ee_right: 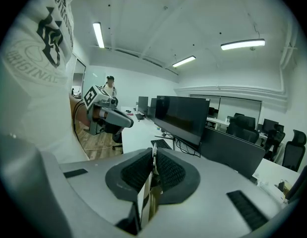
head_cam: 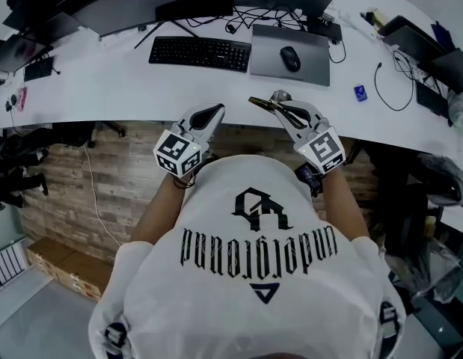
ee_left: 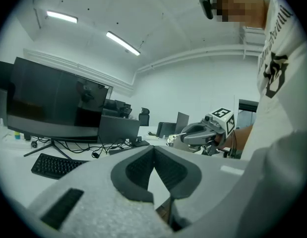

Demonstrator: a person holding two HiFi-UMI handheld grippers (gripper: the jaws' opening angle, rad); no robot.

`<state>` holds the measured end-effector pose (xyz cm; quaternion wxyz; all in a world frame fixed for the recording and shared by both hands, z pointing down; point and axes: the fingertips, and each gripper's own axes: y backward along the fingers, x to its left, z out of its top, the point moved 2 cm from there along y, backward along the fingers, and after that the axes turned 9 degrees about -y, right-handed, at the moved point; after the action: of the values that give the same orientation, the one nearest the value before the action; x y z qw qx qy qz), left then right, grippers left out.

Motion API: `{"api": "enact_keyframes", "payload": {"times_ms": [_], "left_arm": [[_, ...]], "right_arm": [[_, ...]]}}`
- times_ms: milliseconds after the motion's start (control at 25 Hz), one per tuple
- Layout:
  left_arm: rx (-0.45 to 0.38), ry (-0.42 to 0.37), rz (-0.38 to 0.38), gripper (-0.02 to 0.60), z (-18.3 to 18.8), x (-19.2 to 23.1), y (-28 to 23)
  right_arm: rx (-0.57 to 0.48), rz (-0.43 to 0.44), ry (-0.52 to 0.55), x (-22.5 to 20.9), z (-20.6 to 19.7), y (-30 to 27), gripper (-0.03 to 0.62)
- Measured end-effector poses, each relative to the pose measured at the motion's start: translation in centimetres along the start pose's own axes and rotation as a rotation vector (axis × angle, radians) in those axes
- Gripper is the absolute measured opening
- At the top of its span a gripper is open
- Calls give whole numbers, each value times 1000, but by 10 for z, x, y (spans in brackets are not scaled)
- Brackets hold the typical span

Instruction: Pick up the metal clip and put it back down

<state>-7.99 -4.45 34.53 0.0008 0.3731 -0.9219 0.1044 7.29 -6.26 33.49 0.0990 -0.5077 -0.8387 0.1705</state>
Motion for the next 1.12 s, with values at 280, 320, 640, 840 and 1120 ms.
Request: {"api": "enact_keyframes", "payload": {"times_ms": [280, 320, 640, 840, 1120], "left_arm": [[26, 10, 51, 14, -3, -18, -18], [34, 15, 49, 14, -6, -19, -21], [72, 29, 13, 14, -14, -14, -45], [96, 47, 4, 14, -19, 0, -59], [125, 59, -9, 14, -30, 23, -79]], "right_arm": [[-12, 51, 9, -23, -10, 14, 35], [-12, 53, 5, -26, -12, 13, 35], [1, 71, -72, -43, -29, 0, 34], [31, 84, -105, -51, -41, -16, 34], [62, 90, -146, -70, -60, -41, 33]]}}
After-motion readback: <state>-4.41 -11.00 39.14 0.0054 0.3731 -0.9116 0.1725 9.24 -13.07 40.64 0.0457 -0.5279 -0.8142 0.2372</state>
